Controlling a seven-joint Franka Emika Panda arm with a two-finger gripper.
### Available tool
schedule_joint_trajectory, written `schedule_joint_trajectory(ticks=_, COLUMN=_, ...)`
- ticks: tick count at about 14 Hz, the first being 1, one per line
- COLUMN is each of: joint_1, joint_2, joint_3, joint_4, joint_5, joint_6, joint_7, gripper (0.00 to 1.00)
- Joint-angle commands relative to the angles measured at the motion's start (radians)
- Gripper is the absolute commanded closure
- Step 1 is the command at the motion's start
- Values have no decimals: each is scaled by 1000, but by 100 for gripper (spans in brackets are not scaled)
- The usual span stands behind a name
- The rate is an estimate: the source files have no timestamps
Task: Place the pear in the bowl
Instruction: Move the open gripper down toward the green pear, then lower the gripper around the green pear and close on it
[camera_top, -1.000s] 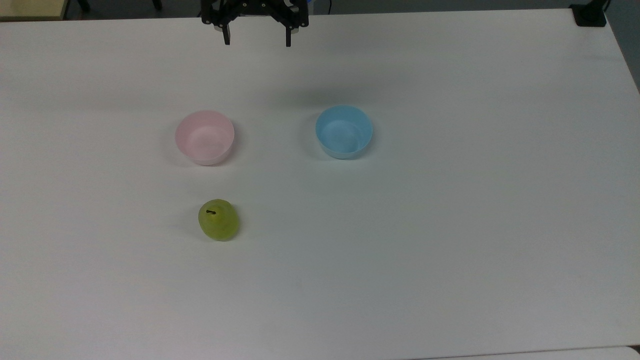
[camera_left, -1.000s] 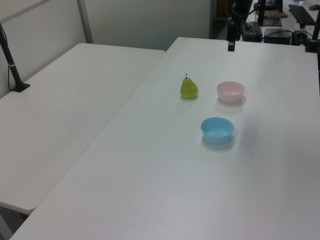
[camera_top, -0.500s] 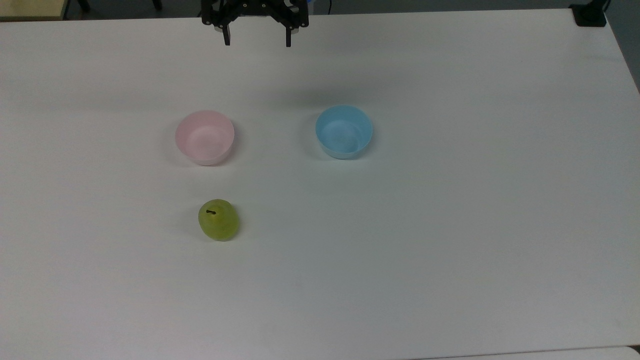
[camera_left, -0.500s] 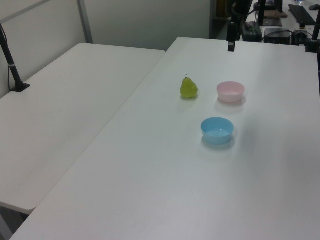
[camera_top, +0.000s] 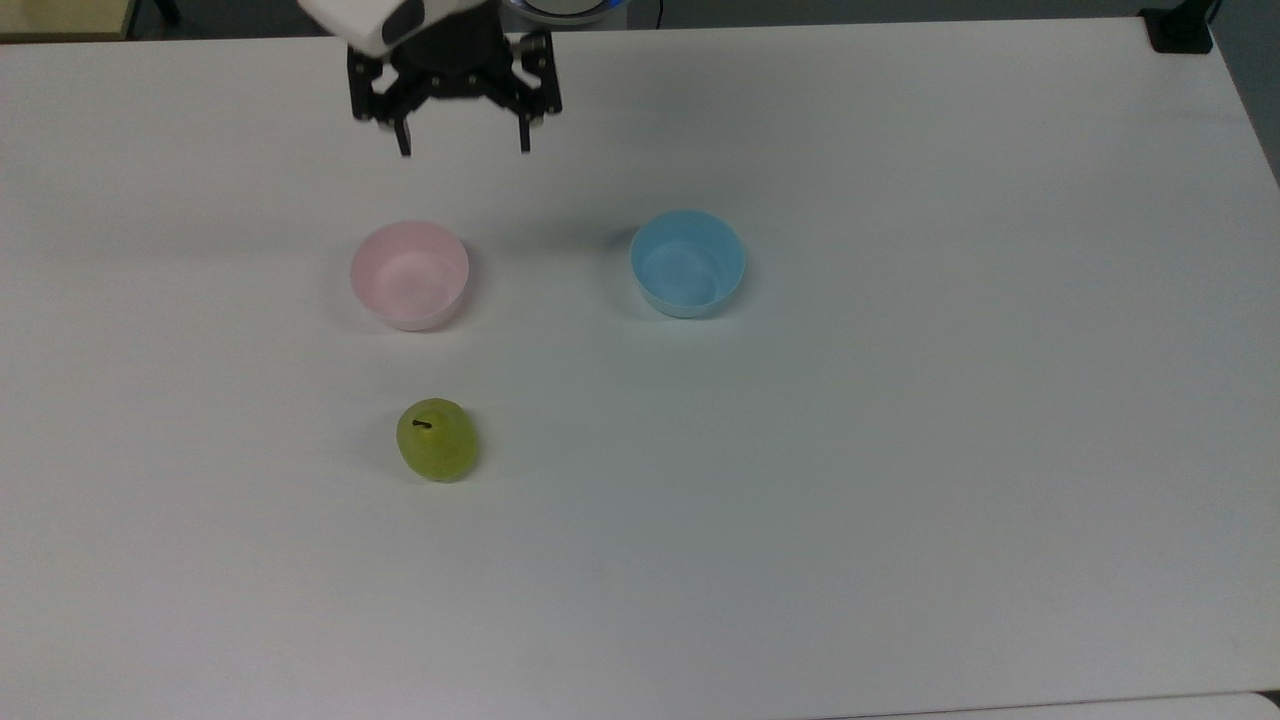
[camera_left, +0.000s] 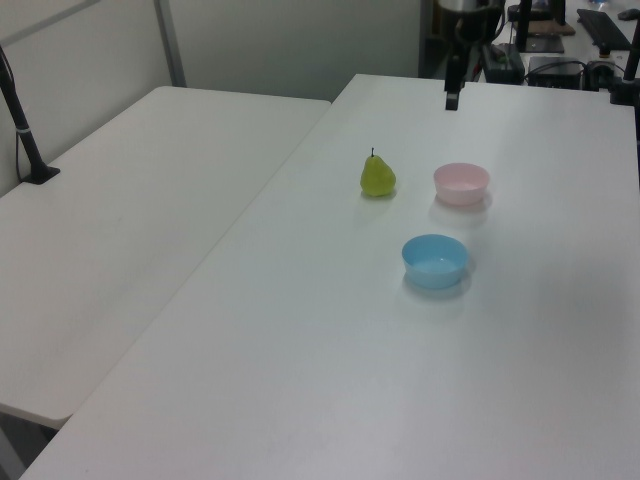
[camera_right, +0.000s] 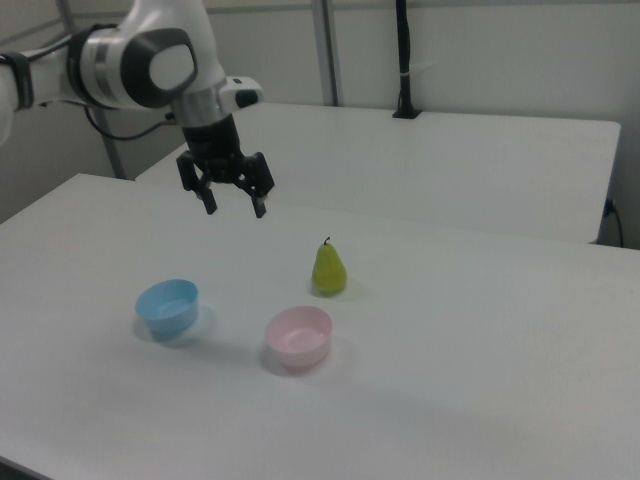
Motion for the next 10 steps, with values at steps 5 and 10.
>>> schedule_joint_trajectory(ticks=5, joint_1=-61, joint_2=269, joint_3=-7, joint_4=137, joint_5=8, joint_6=211, joint_7=-28, gripper=0)
schedule_joint_trajectory(ticks=10, joint_1=-75, joint_2=352, joint_3=-7, joint_4=137, joint_5=-3, joint_6=344, joint_7=-31, gripper=0)
